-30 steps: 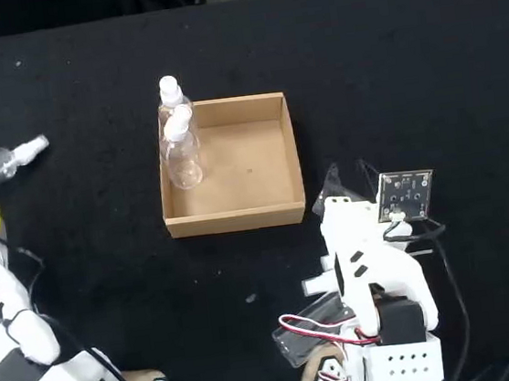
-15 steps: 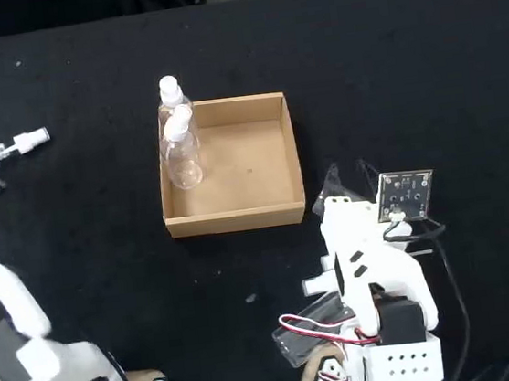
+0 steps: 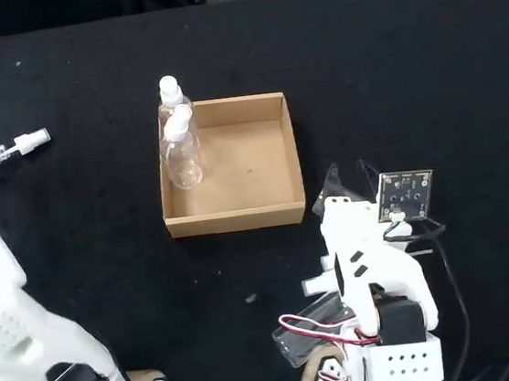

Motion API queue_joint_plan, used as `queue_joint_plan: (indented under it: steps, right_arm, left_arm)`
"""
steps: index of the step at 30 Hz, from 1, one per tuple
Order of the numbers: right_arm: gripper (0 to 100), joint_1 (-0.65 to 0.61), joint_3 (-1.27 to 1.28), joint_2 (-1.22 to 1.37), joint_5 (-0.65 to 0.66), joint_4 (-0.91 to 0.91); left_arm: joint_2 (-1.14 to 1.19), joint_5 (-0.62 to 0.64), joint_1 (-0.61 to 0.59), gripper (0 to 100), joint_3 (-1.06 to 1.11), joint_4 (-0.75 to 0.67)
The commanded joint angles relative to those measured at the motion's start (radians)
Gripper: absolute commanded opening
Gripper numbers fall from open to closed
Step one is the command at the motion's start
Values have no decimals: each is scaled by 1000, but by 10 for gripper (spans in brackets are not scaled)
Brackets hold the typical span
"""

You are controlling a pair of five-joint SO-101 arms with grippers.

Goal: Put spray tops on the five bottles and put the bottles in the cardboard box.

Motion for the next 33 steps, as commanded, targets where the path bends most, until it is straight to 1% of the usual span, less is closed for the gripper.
queue_joint_plan:
  steps: [1,4,8,11,14,17,24,29,33]
  right_arm:
    - [128,-9,-2,-94,9,-20]
    - [129,-9,10,-94,9,-28]
    - [129,-14,12,-94,9,-28]
    - [129,-14,12,-94,9,-28]
    - [129,-14,12,-94,9,-28]
    - [129,-14,10,-94,9,-28]
    - [128,-14,10,-94,9,-28]
    - [128,-14,8,-94,9,-28]
    - [128,-14,5,-94,9,-28]
  left_arm:
    - [127,-6,10,284,-171,-98]
    - [252,-6,2,284,-286,-92]
    - [394,-11,-16,284,-498,-12]
    - [491,-17,-15,284,-667,129]
    - [571,-92,-12,284,-845,313]
    - [646,-158,-16,284,-1009,454]
    - [798,-222,-16,284,-1313,695]
    - [856,-272,-15,284,-1504,890]
    - [847,-292,-18,284,-1501,948]
